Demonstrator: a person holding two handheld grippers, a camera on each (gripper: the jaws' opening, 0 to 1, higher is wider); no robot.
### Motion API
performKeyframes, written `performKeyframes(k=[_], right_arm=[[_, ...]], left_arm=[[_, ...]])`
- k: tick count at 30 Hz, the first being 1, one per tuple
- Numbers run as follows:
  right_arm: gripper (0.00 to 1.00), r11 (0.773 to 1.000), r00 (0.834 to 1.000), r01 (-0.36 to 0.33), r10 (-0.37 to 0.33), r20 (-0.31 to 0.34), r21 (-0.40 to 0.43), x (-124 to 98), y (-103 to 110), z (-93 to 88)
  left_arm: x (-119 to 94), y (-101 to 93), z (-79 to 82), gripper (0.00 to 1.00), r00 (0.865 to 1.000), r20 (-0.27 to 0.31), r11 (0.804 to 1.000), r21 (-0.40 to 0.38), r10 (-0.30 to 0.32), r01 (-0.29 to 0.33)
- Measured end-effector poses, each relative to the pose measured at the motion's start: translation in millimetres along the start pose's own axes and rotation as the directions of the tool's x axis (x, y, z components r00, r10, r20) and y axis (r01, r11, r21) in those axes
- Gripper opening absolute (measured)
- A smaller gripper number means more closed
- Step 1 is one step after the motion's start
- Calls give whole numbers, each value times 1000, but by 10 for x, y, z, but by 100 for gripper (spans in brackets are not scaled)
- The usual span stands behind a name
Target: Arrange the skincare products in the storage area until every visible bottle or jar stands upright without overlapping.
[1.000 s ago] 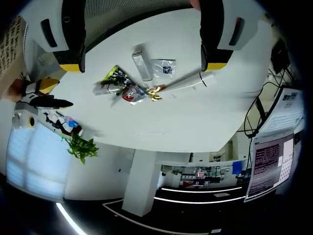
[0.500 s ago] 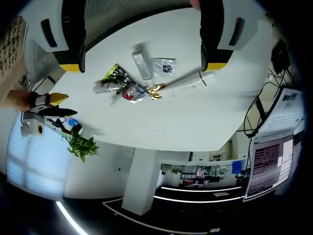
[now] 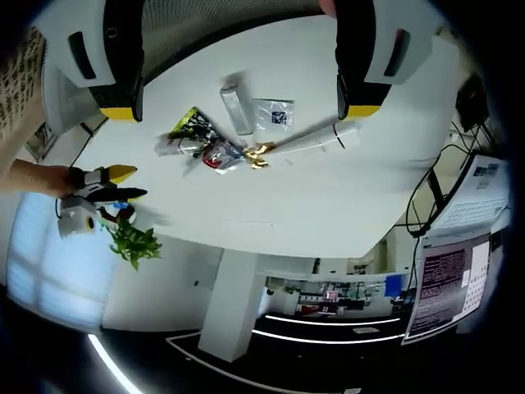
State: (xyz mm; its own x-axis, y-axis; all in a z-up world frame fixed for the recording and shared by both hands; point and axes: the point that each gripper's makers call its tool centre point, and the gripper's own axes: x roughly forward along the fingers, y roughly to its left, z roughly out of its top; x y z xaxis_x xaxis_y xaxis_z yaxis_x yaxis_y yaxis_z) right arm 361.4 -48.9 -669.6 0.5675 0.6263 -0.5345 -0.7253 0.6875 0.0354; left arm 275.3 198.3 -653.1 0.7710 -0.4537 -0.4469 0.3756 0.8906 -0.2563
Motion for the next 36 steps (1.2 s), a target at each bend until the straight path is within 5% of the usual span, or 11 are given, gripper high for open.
performKeyframes(k=[12,22,27,32,36], right_arm=[[61,978,986,-116,94,-135,-171,520,-117,3],[55,898,944,-267,170,-283,-351,957,-119,-50],[51,833,912,-339,176,-372,-438,1118,-133,-86],[49,731,872,-437,201,-446,-524,1280,-71,-69],[39,623,803,-566,268,-532,-540,1310,70,-159]], left_arm=[[8,32,-11,97,1000,-7,1000,-15,14,-14],[17,56,-24,97,1000,-16,1000,-20,21,-21],[19,70,-30,97,999,-20,999,-30,25,-25],[24,78,-37,97,999,-24,999,-34,28,-29],[25,88,-36,97,999,-24,999,-37,33,-34]])
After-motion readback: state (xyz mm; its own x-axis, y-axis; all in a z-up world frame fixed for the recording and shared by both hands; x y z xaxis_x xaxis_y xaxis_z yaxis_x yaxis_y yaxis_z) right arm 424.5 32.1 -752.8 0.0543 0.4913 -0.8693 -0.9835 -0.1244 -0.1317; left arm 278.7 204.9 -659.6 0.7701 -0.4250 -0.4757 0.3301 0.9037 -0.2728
